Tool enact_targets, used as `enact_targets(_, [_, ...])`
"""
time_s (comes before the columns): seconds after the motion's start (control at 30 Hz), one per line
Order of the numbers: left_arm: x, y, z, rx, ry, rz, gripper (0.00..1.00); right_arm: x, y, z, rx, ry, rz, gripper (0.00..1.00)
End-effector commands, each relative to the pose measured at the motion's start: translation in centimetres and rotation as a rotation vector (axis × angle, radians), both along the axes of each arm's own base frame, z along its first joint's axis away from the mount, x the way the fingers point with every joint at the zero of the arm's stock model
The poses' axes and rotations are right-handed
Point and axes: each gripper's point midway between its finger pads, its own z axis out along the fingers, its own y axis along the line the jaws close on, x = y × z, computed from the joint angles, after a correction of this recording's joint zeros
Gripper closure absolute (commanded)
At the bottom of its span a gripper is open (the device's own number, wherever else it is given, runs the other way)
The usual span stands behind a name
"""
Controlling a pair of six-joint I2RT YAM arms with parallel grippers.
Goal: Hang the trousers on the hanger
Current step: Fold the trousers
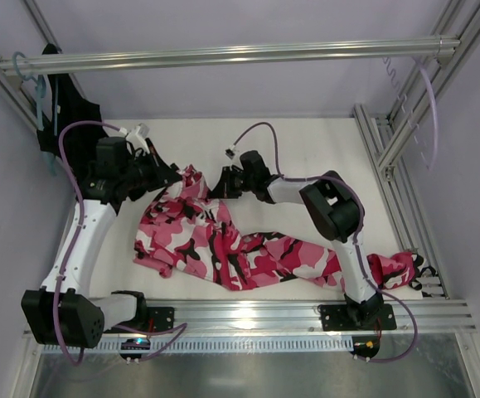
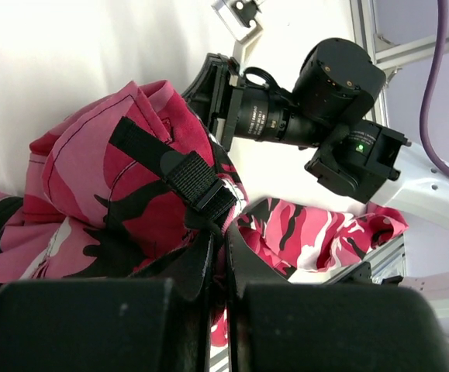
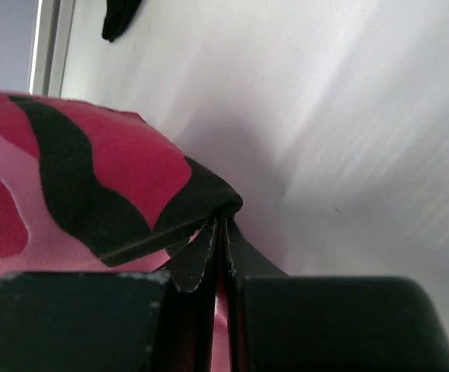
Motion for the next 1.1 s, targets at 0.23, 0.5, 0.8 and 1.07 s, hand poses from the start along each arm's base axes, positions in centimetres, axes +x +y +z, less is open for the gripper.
enact_targets(0.23, [0.6,-1.4,1.5,-0.113,-0.031,-0.012,1.0,1.7,-11.9,10.2,-0.133,-0.29,-0.406,0.96])
enact_targets(0.5, [0.2,-4.2,3.7,-0.21,-0.062,-0.014,1.0,-6.5,-20.6,23.1,-0.28,-0.522,-0.642,0.96])
enact_targets(0.8, [-0.2,6.8,-6.5,0.33,0.234,0.436,1.0,-13.3,-10.5,13.5,-0.217,-0.309,-0.362,0.96])
enact_targets(1.07, [-1.3,10.6,-7.4,0.45,0.24,0.564,1.0,-10.3,-14.8,11.1,-0.382,-0.186,-0.624,0.5])
